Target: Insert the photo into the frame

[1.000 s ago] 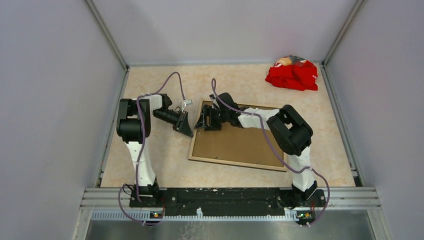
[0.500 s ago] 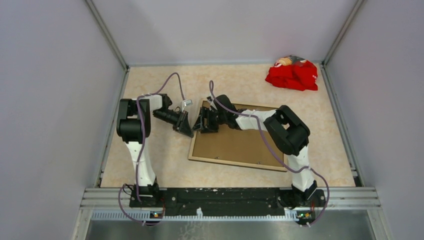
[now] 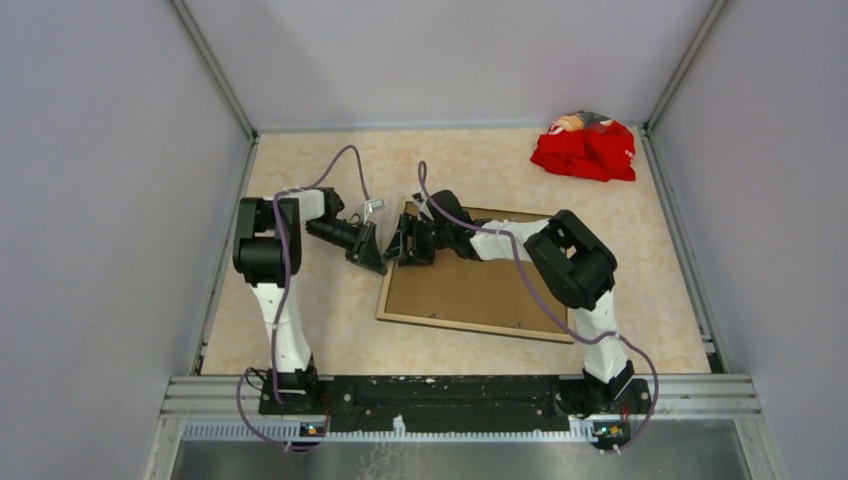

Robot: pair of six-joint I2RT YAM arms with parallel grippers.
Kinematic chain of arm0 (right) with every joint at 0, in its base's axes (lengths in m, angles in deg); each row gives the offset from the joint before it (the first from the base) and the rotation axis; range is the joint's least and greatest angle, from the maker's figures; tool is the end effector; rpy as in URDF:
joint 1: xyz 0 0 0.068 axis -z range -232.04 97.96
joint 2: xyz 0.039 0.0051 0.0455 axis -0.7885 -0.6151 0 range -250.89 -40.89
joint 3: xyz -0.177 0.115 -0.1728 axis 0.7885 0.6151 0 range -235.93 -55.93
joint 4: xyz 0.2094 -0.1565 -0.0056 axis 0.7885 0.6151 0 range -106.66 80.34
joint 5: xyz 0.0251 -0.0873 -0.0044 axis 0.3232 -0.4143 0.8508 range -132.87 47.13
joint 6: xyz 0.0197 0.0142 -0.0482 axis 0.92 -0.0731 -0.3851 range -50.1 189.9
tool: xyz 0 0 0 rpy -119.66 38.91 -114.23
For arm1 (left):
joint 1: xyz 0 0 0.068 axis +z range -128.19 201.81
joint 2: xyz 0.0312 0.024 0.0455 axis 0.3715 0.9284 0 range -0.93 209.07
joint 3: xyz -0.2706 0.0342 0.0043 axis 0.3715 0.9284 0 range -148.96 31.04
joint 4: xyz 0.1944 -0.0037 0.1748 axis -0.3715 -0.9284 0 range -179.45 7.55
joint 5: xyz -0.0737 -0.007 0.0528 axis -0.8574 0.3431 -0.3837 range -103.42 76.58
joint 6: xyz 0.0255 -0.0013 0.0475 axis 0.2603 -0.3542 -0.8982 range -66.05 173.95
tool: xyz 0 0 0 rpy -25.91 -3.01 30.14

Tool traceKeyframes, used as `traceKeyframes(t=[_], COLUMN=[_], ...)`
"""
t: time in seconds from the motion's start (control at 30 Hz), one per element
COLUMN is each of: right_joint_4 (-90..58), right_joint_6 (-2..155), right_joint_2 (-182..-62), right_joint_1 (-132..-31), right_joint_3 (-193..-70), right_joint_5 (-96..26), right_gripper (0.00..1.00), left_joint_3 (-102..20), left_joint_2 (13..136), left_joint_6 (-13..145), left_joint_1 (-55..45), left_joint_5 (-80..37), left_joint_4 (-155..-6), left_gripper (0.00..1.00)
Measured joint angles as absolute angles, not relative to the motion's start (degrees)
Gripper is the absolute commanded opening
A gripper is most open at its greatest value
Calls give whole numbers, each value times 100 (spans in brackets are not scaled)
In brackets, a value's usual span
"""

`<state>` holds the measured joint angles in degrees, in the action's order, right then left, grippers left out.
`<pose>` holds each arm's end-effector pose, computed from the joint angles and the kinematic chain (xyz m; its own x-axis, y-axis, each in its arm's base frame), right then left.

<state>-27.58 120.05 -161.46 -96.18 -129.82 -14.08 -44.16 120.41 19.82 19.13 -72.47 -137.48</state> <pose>0.3120 0.3267 0.1422 -0.9526 0.0130 -0.3039 -0.2488 0.5411 0.8033 0.3507 -0.0469 0.1133 -0.8908 0.3305 -0.3117 0.4323 0.4060 -0.8051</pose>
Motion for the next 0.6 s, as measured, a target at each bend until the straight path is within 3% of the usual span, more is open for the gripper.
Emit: traceKeyframes(t=[0.6], right_joint_4=[-2790], right_joint_6=[11977], right_joint_2=[-16269], right_joint_1=[-9618], right_joint_3=[-13113], right_joint_5=[-1272], right_gripper=[62], left_joint_3=[-4416], left_joint_2=[12041], left_joint_6=[1982], left_joint_1=[1913], left_joint_5=[-7247], left_joint_4=[-13748], left_gripper=[18])
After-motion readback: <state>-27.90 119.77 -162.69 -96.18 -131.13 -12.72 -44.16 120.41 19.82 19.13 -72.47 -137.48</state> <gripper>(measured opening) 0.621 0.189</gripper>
